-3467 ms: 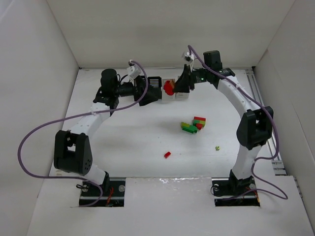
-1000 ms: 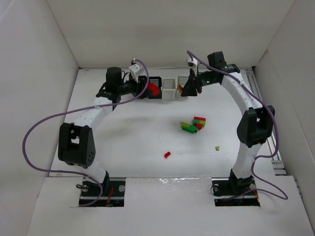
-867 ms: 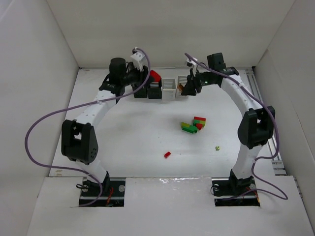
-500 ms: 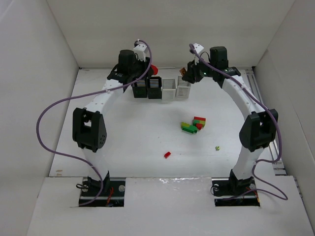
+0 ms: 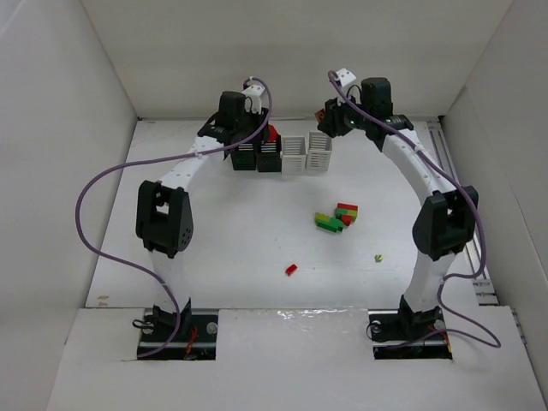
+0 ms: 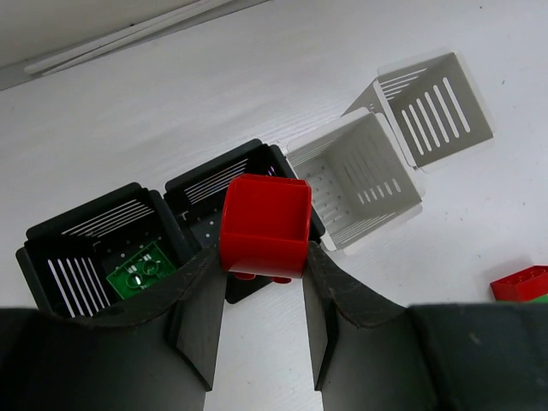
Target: Sort the legos into containers by color
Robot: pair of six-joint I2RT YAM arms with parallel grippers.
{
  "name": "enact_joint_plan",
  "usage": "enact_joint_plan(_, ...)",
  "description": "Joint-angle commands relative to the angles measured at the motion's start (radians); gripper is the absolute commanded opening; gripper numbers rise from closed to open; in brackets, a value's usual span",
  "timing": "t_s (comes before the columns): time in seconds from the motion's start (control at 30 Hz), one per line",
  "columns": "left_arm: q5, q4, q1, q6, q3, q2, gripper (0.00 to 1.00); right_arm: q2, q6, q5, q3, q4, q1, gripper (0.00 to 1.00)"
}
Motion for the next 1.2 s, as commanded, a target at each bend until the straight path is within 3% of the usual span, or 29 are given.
enact_joint_plan(0.0, -0.019, 0.005, -0.007, -0.012, 0.053, -0.007, 0.15, 0.041, 0.018, 0.062, 0.062, 0.058, 0.016, 0.00)
enact_joint_plan(0.17, -0.045, 0.014, -0.007, -0.012, 0.053, 0.002, 0.41, 0.078, 0.009, 0.110, 0.073, 0.058, 0.025, 0.00)
enact_joint_plan(0.37, -0.068, 0.014, -0.007, -0.012, 0.062, 0.002, 0.58, 0.087, 0.009, 0.121, 0.073, 0.058, 0.016, 0.00)
enact_joint_plan(0.57, -0.019, 0.077, -0.007, -0.001, 0.027, -0.070, 0.61, 0.096, 0.009, 0.108, 0.083, 0.015, 0.016, 0.00)
enact_joint_plan(0.73, -0.041, 0.322, -0.007, -0.059, -0.131, -0.272, 0.61, 0.060, 0.052, 0.121, 0.054, -0.005, 0.026, 0.00)
enact_joint_plan(0.83, -0.063, 0.360, -0.007, -0.070, -0.159, -0.303, 0.64, 0.015, 0.103, 0.121, -0.039, 0.053, 0.036, 0.00)
enact_joint_plan(0.9, -0.100, 0.360, -0.007, -0.111, -0.159, -0.312, 0.71, 0.015, 0.127, 0.121, -0.082, 0.116, 0.036, 0.00)
enact_joint_plan(0.93, -0.100, 0.346, -0.007, -0.120, -0.159, -0.312, 0.83, 0.015, 0.143, 0.121, -0.093, 0.128, 0.036, 0.00)
enact_joint_plan(1.03, -0.064, 0.309, -0.007, -0.093, -0.159, -0.321, 1.00, 0.037, 0.172, 0.131, -0.119, 0.200, 0.036, 0.00)
enact_joint_plan(1.17, 0.025, 0.309, 0.036, -0.110, -0.174, -0.341, 1.00, 0.063, 0.186, 0.156, -0.119, 0.274, 0.026, 0.00)
